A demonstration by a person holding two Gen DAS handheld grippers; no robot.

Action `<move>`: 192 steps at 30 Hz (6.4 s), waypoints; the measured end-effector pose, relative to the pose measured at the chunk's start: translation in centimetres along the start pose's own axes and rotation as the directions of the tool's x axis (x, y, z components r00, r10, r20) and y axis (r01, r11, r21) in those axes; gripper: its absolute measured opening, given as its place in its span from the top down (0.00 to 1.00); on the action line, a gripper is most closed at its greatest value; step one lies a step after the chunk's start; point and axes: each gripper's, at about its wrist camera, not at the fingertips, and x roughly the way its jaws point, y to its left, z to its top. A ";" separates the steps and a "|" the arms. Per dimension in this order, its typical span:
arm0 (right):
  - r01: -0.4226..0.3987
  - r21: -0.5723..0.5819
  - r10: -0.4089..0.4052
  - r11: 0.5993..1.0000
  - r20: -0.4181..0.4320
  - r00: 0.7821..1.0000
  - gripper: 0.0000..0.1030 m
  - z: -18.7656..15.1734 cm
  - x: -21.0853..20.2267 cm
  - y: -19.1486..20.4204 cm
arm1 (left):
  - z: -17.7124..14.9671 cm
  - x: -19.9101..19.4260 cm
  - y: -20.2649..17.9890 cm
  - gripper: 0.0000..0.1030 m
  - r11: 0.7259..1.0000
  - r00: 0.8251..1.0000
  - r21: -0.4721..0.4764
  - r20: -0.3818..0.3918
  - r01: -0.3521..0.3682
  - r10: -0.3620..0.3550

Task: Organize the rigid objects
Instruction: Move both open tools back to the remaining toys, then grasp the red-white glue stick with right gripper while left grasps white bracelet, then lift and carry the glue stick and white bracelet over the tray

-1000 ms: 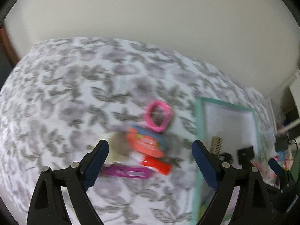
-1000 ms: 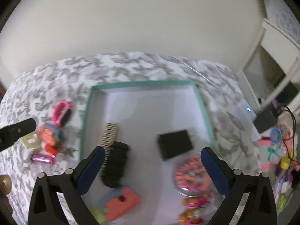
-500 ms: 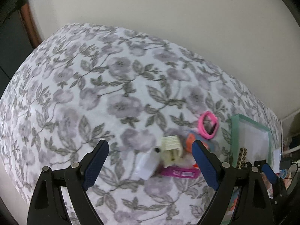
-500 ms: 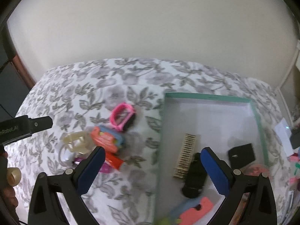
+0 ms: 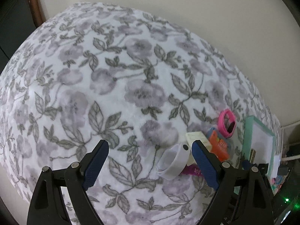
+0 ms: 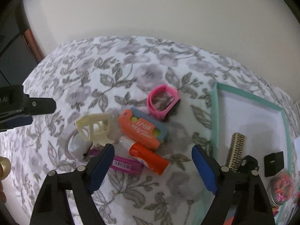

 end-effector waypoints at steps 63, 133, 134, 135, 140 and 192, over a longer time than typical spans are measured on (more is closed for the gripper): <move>-0.076 0.015 0.077 0.997 -0.095 0.993 0.55 -0.4 3.1 -0.1 | -3.0 3.1 -5.8 0.39 0.953 0.989 0.279 -0.052 -0.117 0.137; -0.162 0.048 0.162 0.986 0.005 0.987 0.71 0.4 -0.6 -0.3 | -0.4 -0.6 -1.6 0.82 0.998 0.990 -0.003 0.128 0.056 -0.055; -0.165 0.051 0.165 0.985 0.012 0.986 0.71 0.4 -0.8 -0.5 | -0.2 -1.3 -1.7 0.82 0.998 0.987 -0.001 0.148 0.060 -0.059; -0.168 0.056 0.167 0.984 0.023 0.986 0.71 0.5 -1.2 -0.8 | -0.1 -2.1 -1.5 0.82 0.998 0.984 0.003 0.164 0.064 -0.064; -0.167 0.078 0.162 0.983 0.073 0.984 0.71 0.8 -2.8 -2.0 | 0.0 -4.9 -1.7 0.82 0.996 0.970 0.020 0.230 0.082 -0.084; -0.007 0.395 -0.025 0.919 0.075 0.997 0.71 -3.0 -5.0 -19.9 | -9.1 2.0 -24.8 0.81 0.837 0.956 0.525 0.132 0.156 -0.261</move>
